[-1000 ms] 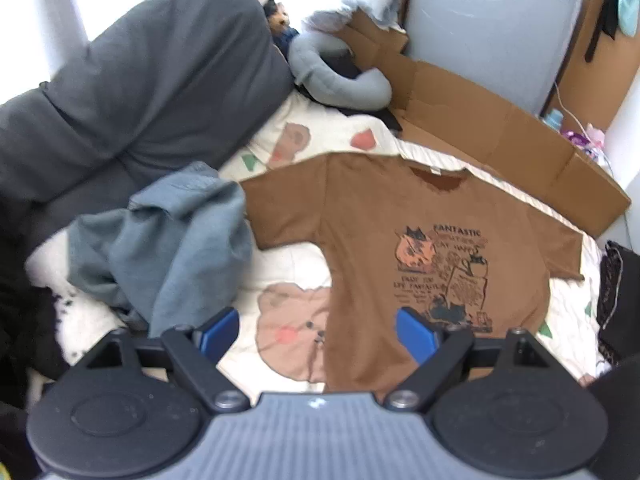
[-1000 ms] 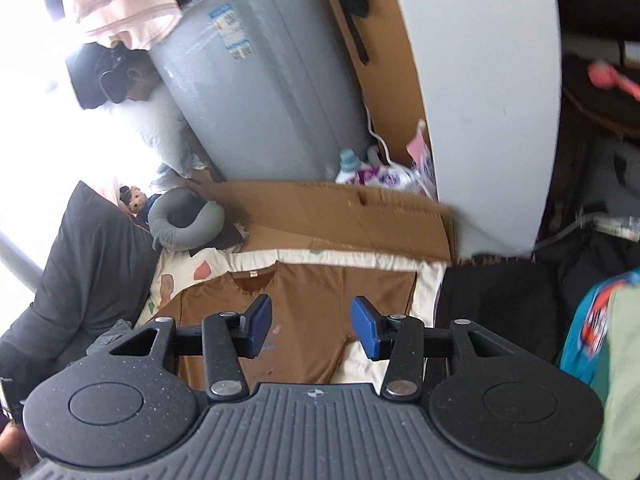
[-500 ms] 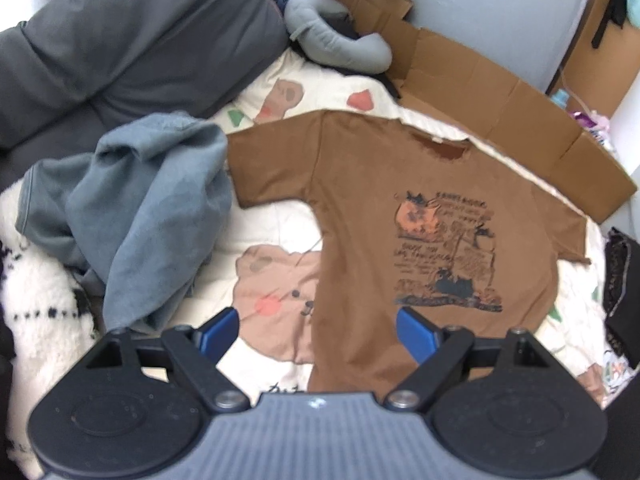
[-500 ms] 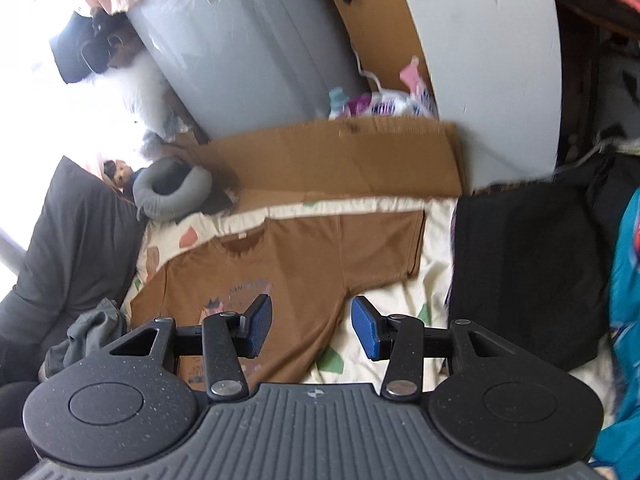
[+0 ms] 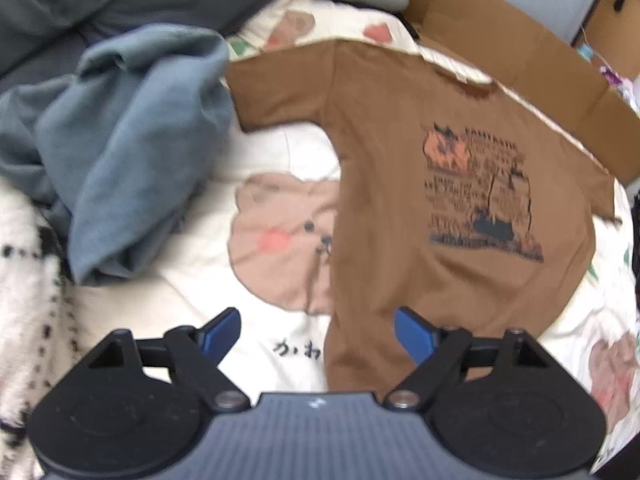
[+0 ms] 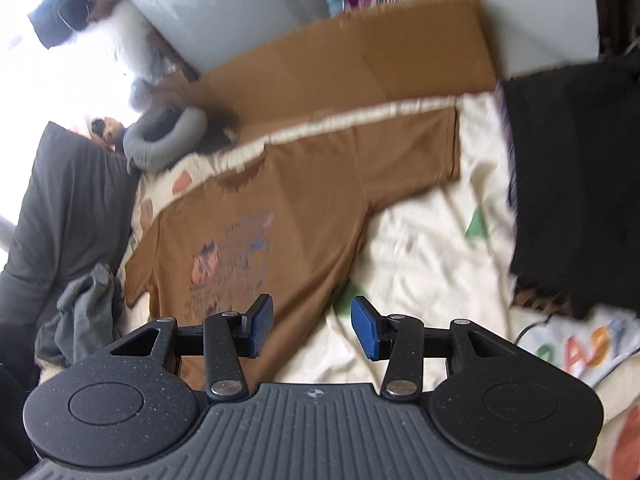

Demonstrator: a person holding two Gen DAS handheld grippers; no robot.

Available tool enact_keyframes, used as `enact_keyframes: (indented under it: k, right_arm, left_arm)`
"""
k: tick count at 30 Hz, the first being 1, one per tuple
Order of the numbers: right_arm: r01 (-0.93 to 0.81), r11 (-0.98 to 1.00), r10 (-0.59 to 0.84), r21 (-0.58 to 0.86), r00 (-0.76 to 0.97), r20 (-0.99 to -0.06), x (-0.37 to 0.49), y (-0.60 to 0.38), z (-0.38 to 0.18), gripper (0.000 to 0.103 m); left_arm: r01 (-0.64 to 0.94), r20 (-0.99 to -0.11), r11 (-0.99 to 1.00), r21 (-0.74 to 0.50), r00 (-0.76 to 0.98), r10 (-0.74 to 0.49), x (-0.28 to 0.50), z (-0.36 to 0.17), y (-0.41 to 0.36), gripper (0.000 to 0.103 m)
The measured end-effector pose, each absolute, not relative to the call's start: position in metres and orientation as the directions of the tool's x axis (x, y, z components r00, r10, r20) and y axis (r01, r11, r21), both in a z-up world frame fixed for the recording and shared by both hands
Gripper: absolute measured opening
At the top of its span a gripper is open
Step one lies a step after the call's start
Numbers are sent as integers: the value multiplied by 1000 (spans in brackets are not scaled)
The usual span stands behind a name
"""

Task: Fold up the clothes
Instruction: 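Move the right tool to the brown T-shirt hem and close on it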

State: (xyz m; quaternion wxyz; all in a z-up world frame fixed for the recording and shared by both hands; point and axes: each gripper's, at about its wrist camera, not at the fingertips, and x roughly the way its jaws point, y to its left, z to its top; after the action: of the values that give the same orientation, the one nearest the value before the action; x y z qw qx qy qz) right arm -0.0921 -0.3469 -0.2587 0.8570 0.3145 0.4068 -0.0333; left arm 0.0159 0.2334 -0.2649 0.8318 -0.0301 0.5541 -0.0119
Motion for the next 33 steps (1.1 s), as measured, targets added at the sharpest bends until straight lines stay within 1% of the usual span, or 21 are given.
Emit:
enact_keyframes:
  k: [4, 9, 16, 21, 24, 27, 29, 30, 31, 32, 33]
  right_arm:
    - [285, 804, 242, 522, 646, -724, -81, -331, -295, 46]
    - [255, 799, 289, 545, 631, -719, -66, -316, -329, 45]
    - [232, 767, 391, 598, 571, -722, -41, -289, -376, 45]
    - [231, 747, 445, 624, 523, -727, -22, -272, -405, 45]
    - [248, 722, 468, 646, 512, -720, -12, -267, -419, 46]
    - [253, 700, 492, 668, 507, -707, -2, -261, -430, 46]
    - [264, 694, 493, 670, 503, -710, 4, -256, -436, 45]
    - [274, 690, 492, 670, 502, -712, 6, -254, -438, 42]
    - [280, 684, 493, 673, 503, -710, 8, -253, -439, 24]
    - [283, 678, 496, 678, 505, -707, 9, -252, -439, 10]
    - [284, 675, 497, 681, 508, -704, 10, -253, -438, 7]
  left_arm:
    - [-26, -933, 997, -66, 357, -52, 5, -291, 235, 81]
    - [-22, -943, 998, -56, 329, -45, 0, -316, 235, 75]
    - [-44, -954, 995, -91, 290, -75, -3, -349, 228, 68]
    - [-65, -960, 993, -97, 270, -76, -7, -366, 224, 66]
    - [-72, -964, 991, -109, 251, -88, -11, -373, 221, 60]
    - [-82, -966, 987, -141, 229, -119, -18, -379, 218, 51]
    - [-85, -966, 985, -152, 223, -130, -23, -381, 216, 41]
    - [-89, -965, 984, -156, 225, -133, -25, -382, 216, 37]
    - [-94, -964, 983, -159, 227, -134, -26, -382, 217, 29]
    - [-103, -963, 981, -162, 232, -134, -26, -380, 218, 20]
    - [-108, -962, 981, -163, 239, -134, -26, -378, 220, 16]
